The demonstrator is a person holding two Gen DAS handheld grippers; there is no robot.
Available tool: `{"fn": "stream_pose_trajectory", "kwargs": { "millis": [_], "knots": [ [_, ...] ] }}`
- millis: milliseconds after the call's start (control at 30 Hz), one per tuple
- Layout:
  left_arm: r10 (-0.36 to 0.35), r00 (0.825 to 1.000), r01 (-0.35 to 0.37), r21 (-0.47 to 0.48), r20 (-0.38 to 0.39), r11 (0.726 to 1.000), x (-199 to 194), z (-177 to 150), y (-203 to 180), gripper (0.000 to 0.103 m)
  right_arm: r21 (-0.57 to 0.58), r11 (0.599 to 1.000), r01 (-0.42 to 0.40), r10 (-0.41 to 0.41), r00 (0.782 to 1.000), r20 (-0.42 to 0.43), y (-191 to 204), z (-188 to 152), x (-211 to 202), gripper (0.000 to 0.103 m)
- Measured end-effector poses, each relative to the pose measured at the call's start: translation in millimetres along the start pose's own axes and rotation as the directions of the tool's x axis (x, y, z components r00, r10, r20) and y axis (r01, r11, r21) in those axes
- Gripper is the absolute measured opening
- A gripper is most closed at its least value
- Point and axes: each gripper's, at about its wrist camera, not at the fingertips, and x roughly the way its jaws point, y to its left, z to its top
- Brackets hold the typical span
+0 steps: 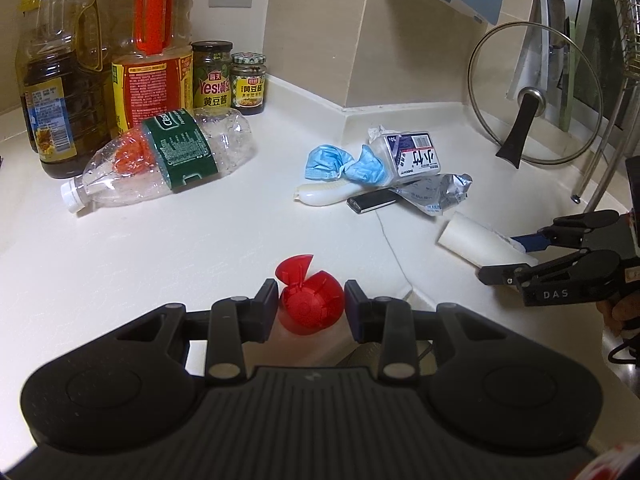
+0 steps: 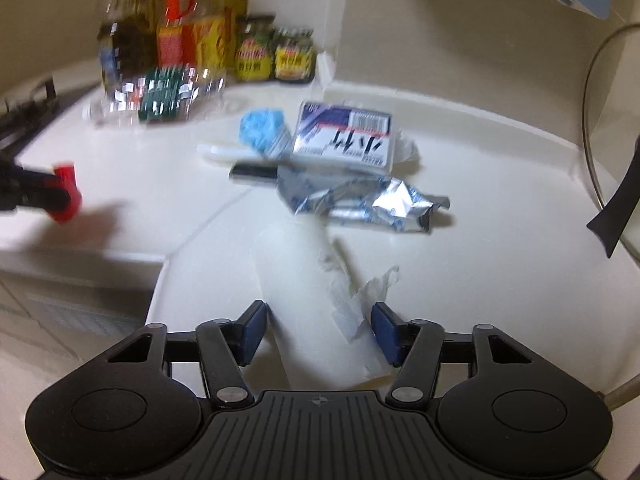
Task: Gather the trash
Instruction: 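Lift the red bag with the left gripper while the right gripper lifts the paper roll, then carry the red bag and paper roll down over the wastebasket with both tools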
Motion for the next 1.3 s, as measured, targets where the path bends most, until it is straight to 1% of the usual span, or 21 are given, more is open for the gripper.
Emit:
{"fn": "stream_pose_trajectory", "kwargs": {
  "millis": [33, 100, 133, 233, 367, 567, 800, 967, 1133, 1300],
  "knots": [
    [-0.003, 1.0, 0.003, 0.001, 0.001, 1.0, -1.3, -0.7, 1.8, 0.032, 0.004, 1.0, -0.005, 0.005, 1.0, -0.005, 1.5, 0.1, -0.5, 0.055],
    [-0.011, 1.0, 0.011, 0.002, 0.002, 1.0, -3.6, -2.3, 4.4, 0.032, 0.009, 1.0, 0.026, -0.026, 1.0, 0.001, 5.0, -0.6, -2.2, 0.054],
    [-0.015, 1.0, 0.015, 0.003, 0.001, 1.0, -4.2, -2.5, 5.6, 0.032, 0.018, 0.999, 0.028, -0.028, 1.0, 0.002, 6.2, -1.4, -3.0, 0.053],
    [-0.031, 1.0, 0.031, 0.007, 0.003, 1.0, -7.0, -3.4, 9.1, 0.032, 0.07, 0.996, 0.05, -0.051, 0.999, 0.017, 9.4, -3.5, -9.3, 0.053],
    [-0.052, 0.999, 0.052, 0.019, -0.001, 0.998, -10.0, -5.3, 12.8, 0.032, 0.114, 0.991, 0.076, -0.082, 0.995, 0.051, 17.9, -3.2, -25.7, 0.053],
    [-0.098, 0.995, 0.097, 0.047, 0.002, 0.994, -19.6, -8.1, 17.5, 0.032, 0.173, 0.981, 0.084, -0.102, 0.99, 0.099, 36.8, -2.6, -56.8, 0.053],
    [-0.165, 0.986, 0.164, 0.084, 0.001, 0.983, -42.6, -19.8, 26.8, 0.032, 0.258, 0.964, 0.061, -0.105, 0.981, 0.162, 79.0, -11.2, -101.3, 0.053],
    [-0.214, 0.977, 0.214, 0.106, -0.013, 0.971, -62.1, -36.7, 36.0, 0.032, 0.317, 0.948, 0.025, -0.089, 0.978, 0.189, 121.1, -23.6, -126.2, 0.053],
    [-0.249, 0.968, 0.252, 0.126, -0.039, 0.96, -80.1, -56.9, 44.2, 0.032, 0.363, 0.932, -0.011, -0.061, 0.981, 0.186, 160.3, -38.4, -134.9, 0.053],
    [-0.255, 0.964, 0.262, 0.111, -0.071, 0.959, -90.9, -78.9, 53.9, 0.032, 0.403, 0.914, -0.04, -0.02, 0.99, 0.143, 191.3, -55.9, -126.8, 0.053]
  ]
}}
